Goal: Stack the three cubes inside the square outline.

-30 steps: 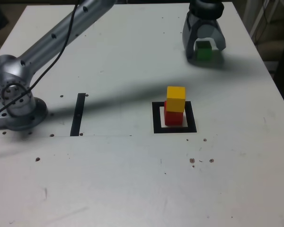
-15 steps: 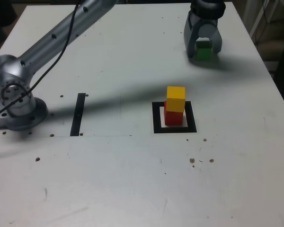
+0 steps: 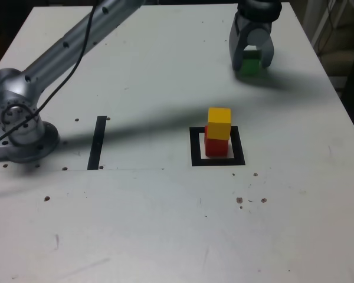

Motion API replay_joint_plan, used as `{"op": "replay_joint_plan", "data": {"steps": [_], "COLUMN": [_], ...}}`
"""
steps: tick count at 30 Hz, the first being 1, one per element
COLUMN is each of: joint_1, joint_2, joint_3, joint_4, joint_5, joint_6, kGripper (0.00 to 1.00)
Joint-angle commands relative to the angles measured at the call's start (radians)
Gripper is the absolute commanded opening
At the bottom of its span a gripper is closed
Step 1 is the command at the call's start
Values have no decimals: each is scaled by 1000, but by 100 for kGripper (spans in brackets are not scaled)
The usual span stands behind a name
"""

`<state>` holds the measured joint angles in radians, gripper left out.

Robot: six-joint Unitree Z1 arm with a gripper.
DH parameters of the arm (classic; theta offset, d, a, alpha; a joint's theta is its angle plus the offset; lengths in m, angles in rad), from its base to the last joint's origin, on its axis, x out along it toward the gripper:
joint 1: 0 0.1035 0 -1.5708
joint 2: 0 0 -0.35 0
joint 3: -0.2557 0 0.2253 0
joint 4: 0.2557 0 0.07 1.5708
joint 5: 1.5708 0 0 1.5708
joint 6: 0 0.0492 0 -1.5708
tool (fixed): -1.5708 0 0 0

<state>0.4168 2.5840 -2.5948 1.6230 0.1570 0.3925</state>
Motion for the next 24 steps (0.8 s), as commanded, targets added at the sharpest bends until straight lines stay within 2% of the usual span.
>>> {"op": "replay_joint_plan", "data": {"steps": [1,11,18,24], "joint_1": [-9,-65,-141,-216], "joint_2": [-34,-172,-281,-379], "joint_3": [22,171,289,394], "joint_4": [14,14,13,12], "joint_5": [3,-2,-54,-60], "joint_6": [1,-11,-66,-124], "kGripper": [29,30,30,30]}}
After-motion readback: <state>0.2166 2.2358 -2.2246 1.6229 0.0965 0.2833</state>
